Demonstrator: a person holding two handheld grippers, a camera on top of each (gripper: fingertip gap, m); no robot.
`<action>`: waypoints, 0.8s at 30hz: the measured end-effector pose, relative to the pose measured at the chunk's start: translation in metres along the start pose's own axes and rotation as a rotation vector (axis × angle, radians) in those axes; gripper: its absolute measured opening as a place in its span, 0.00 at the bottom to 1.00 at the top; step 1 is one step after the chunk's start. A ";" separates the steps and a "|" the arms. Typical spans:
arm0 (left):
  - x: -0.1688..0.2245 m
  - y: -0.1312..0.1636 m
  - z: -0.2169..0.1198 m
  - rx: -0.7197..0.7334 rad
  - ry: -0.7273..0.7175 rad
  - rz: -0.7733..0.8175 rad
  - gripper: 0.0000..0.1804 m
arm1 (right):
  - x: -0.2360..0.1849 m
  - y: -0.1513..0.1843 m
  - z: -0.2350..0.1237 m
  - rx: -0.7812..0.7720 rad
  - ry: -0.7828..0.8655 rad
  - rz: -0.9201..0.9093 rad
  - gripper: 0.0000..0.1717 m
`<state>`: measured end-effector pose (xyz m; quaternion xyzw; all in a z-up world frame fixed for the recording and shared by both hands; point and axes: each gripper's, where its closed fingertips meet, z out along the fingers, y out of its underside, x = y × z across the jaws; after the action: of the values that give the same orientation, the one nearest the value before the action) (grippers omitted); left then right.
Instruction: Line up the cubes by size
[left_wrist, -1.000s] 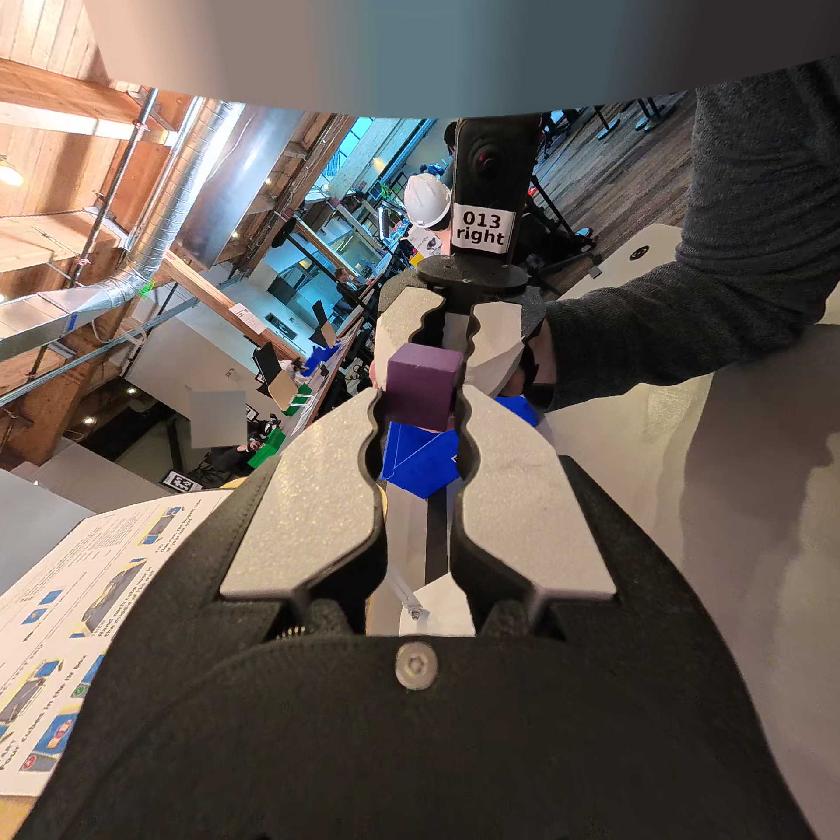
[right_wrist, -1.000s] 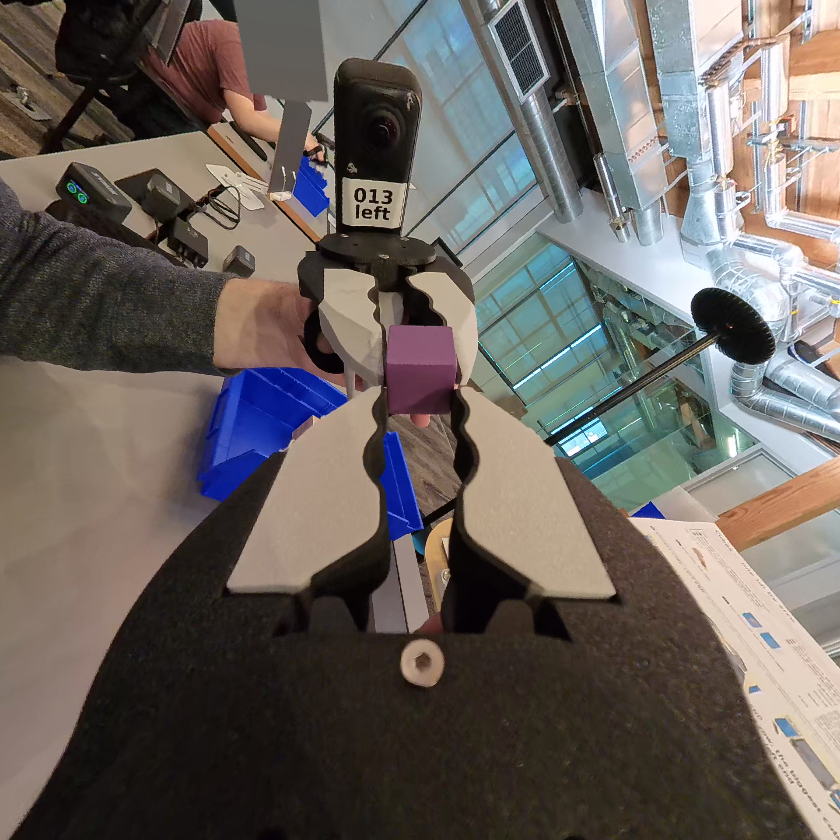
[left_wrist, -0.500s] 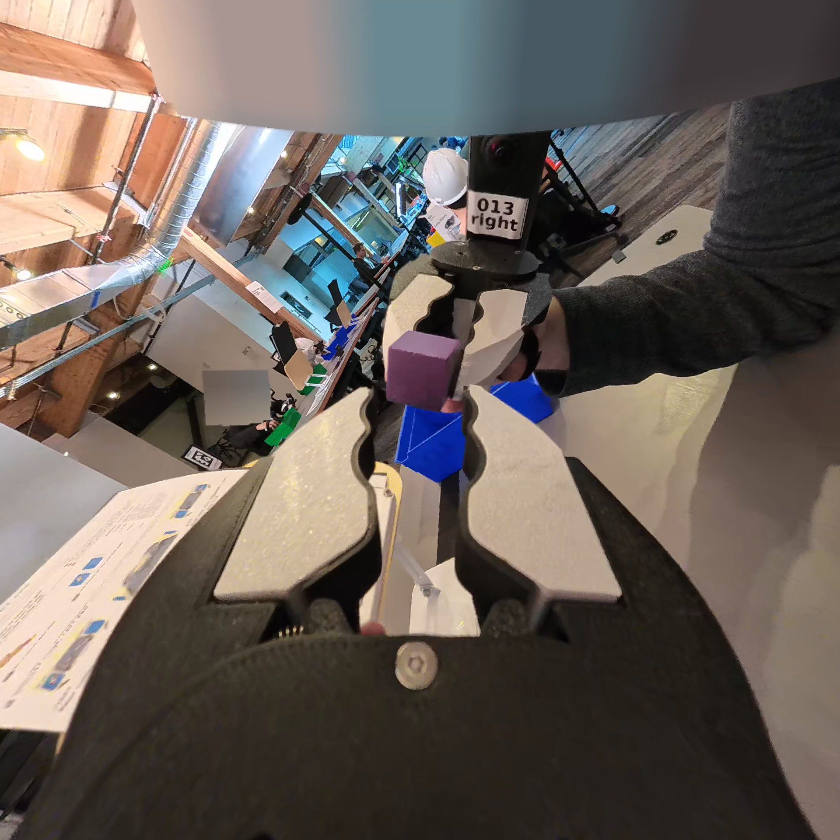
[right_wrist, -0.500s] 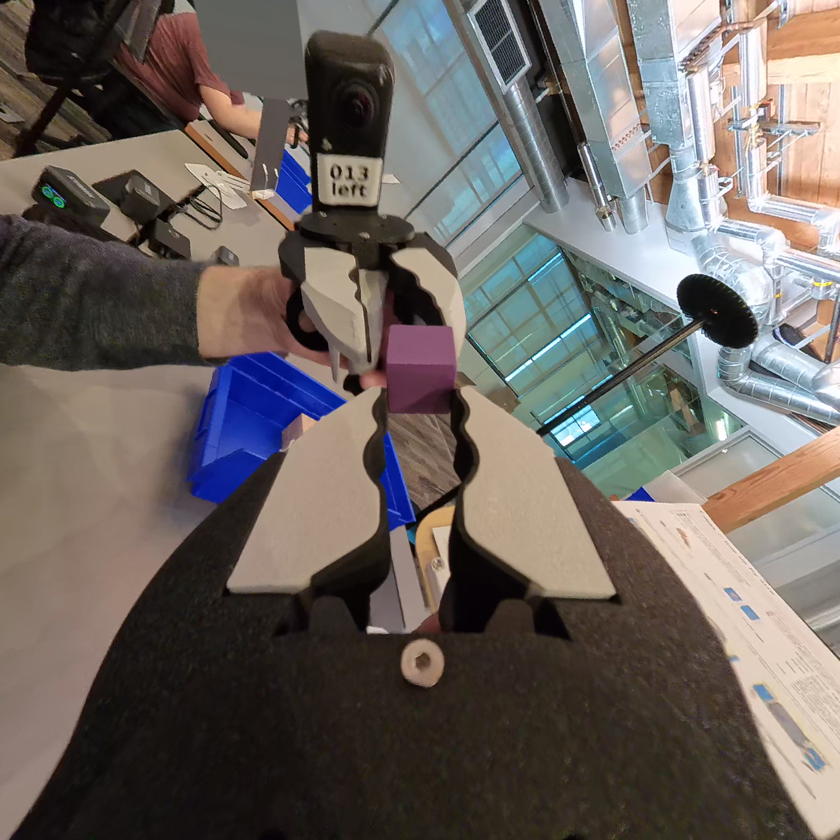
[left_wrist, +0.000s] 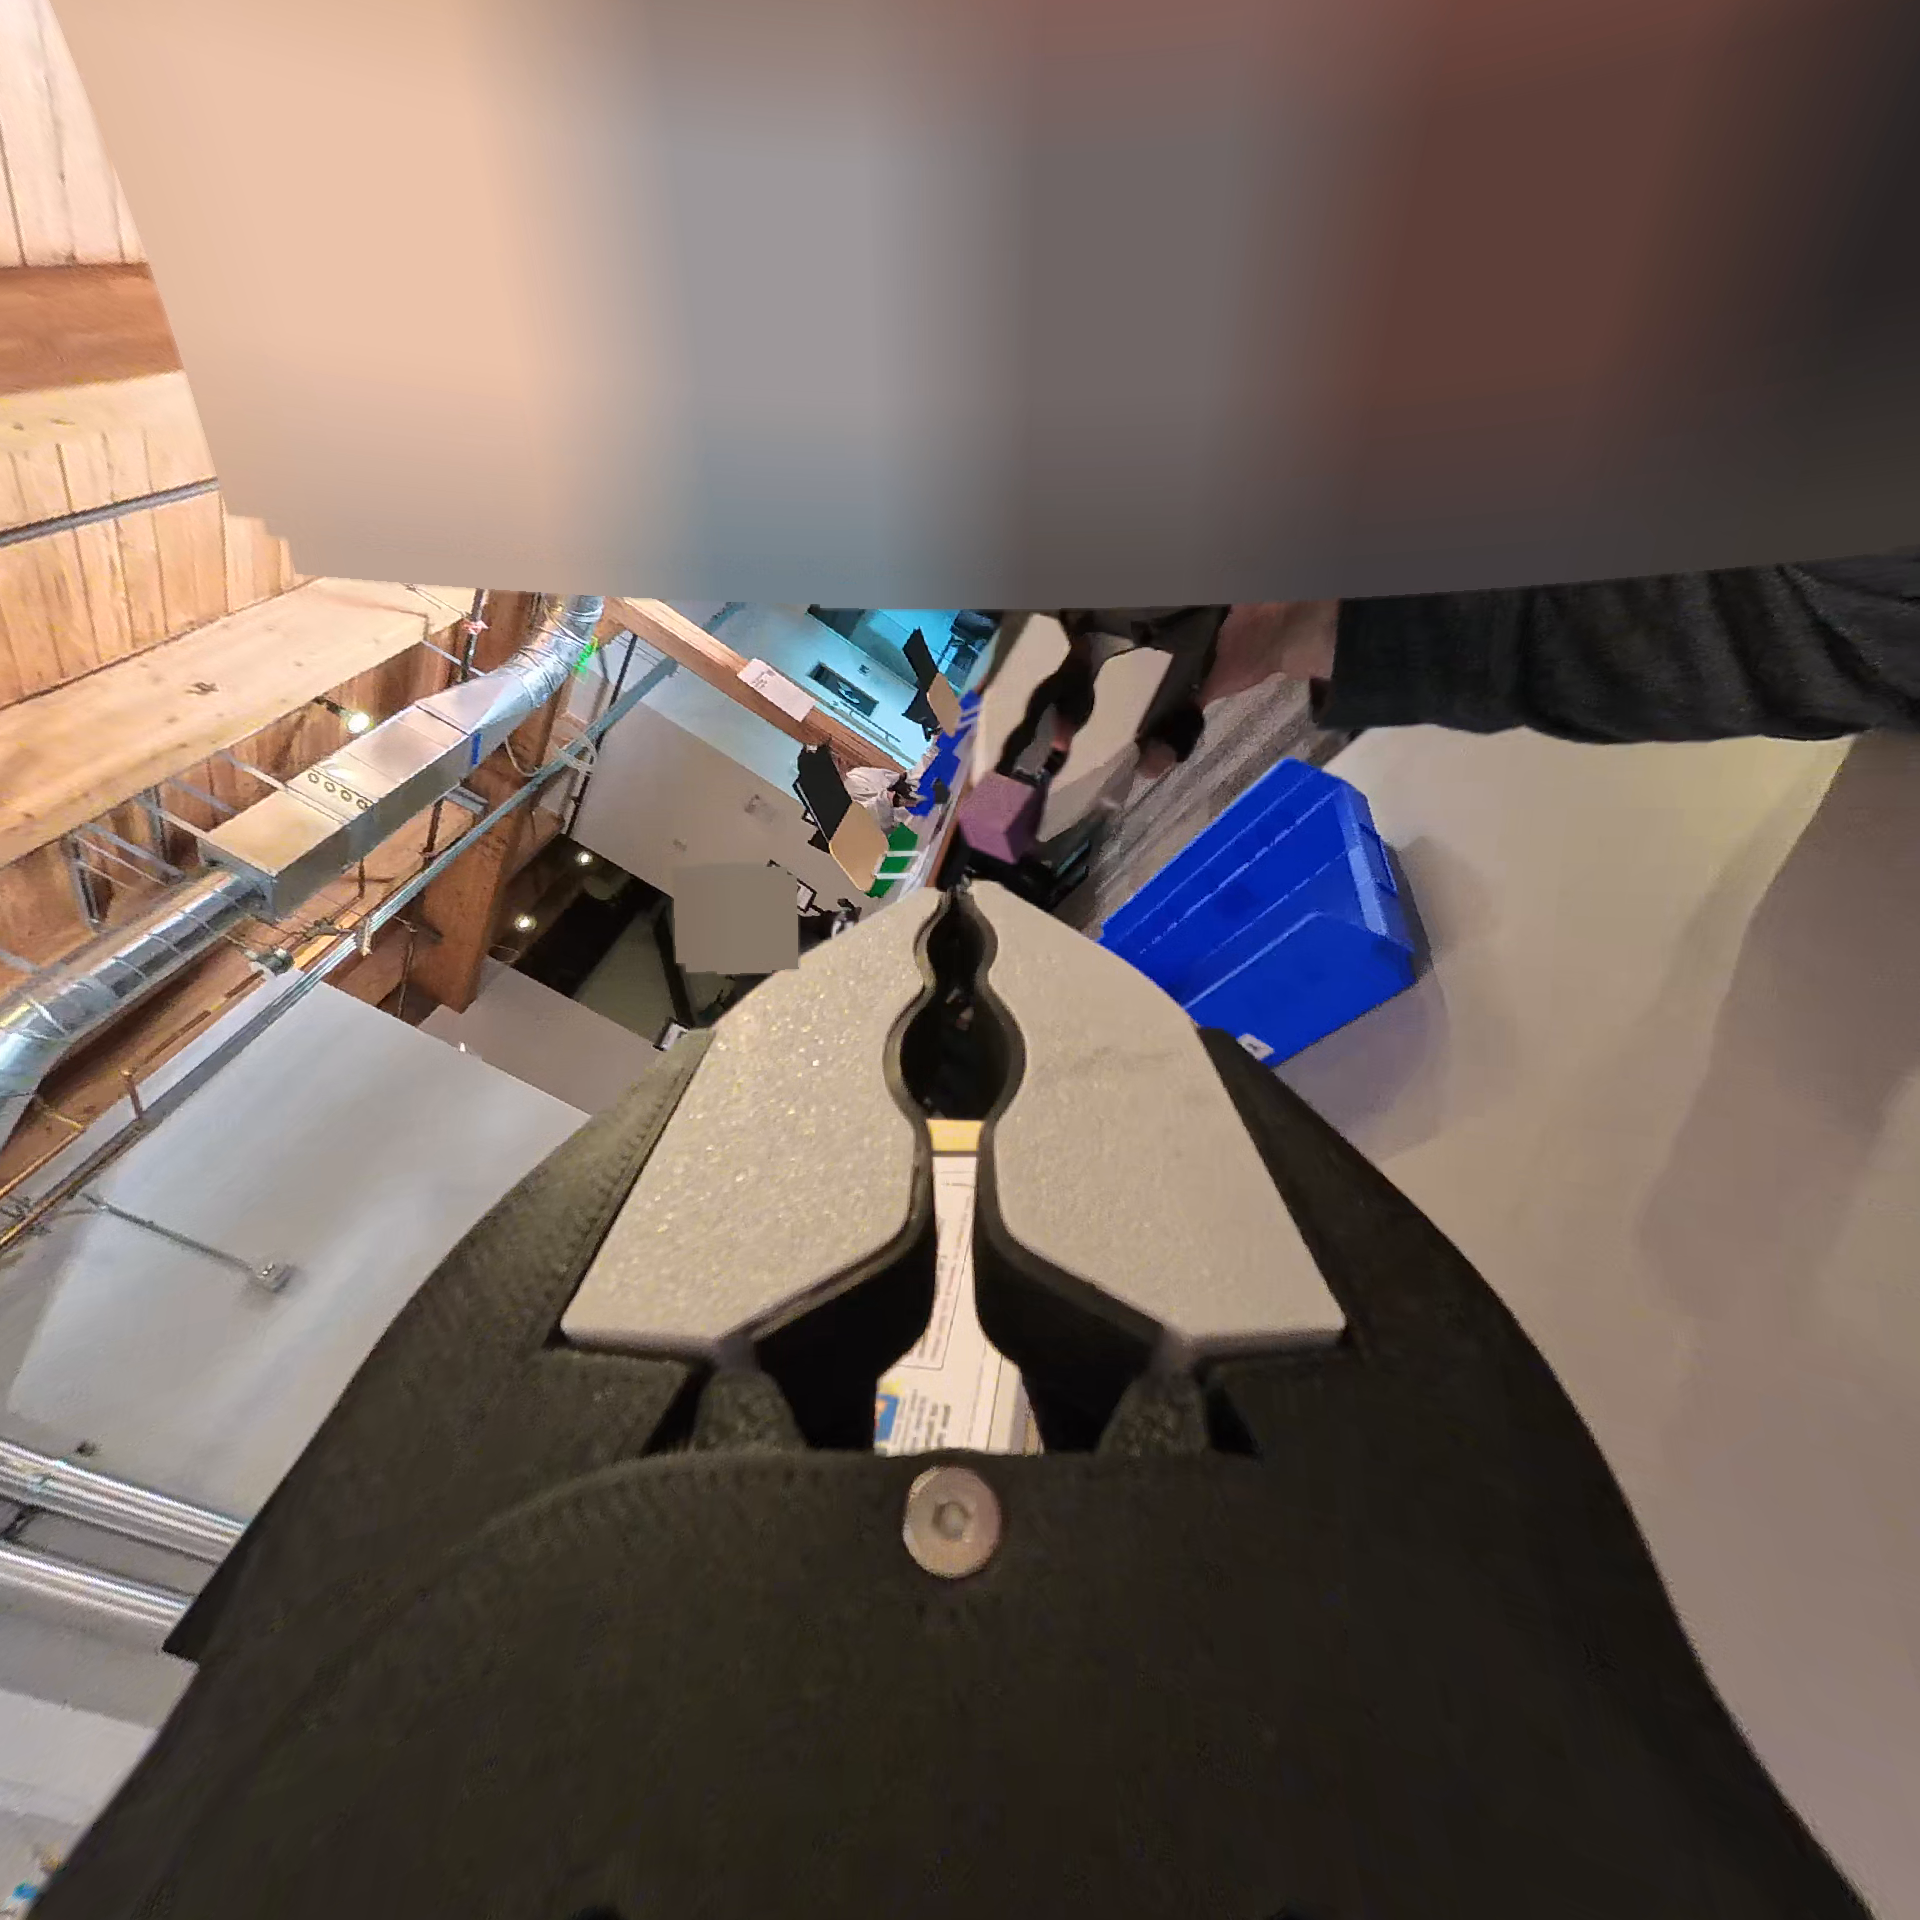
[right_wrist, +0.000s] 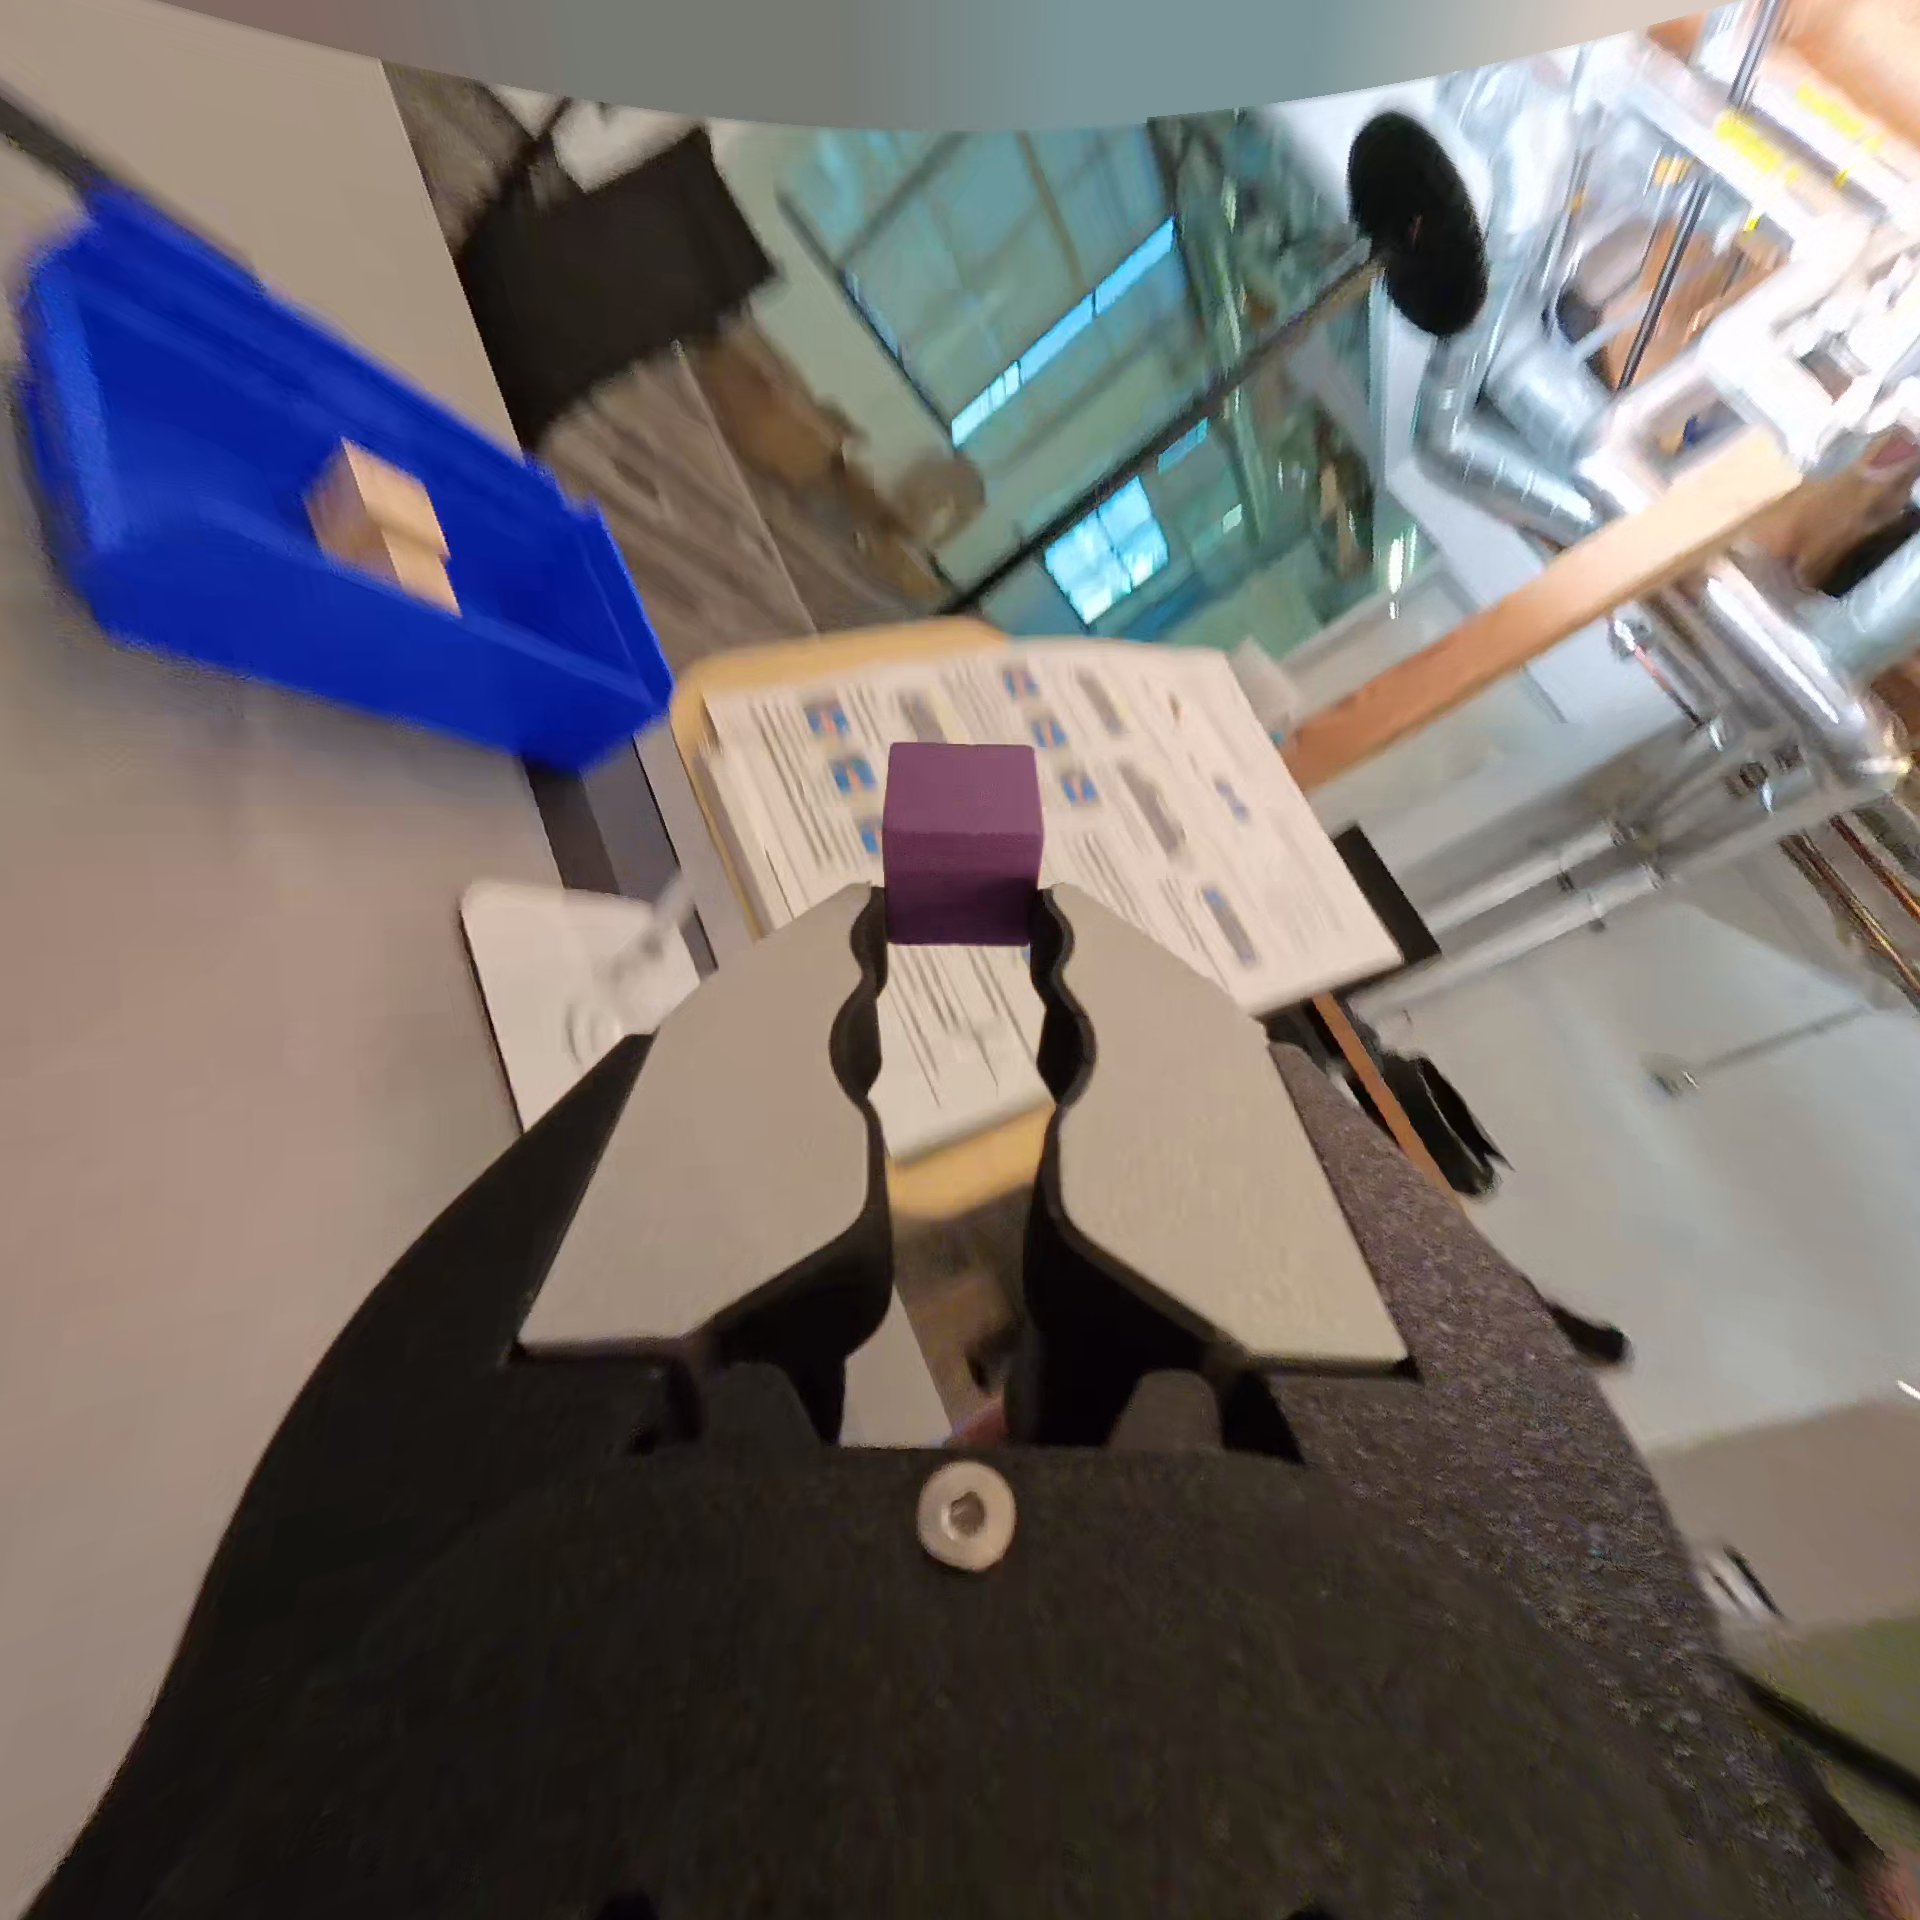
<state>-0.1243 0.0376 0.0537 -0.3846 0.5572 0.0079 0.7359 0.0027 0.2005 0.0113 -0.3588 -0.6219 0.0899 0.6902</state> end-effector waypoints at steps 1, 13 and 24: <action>-0.001 -0.001 0.003 0.005 -0.007 -0.005 0.00 | 0.005 0.022 -0.010 -0.073 0.005 -0.028 0.15; -0.012 0.002 0.044 0.093 -0.035 -0.071 0.00 | -0.025 0.273 -0.062 -0.751 -0.369 0.006 0.15; -0.014 0.010 0.048 0.073 -0.039 -0.074 0.00 | -0.064 0.358 -0.061 -0.998 -0.592 -0.024 0.15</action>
<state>-0.0948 0.0779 0.0632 -0.3779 0.5278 -0.0322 0.7600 0.1611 0.4007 -0.2554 -0.5935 -0.7594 -0.1256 0.2351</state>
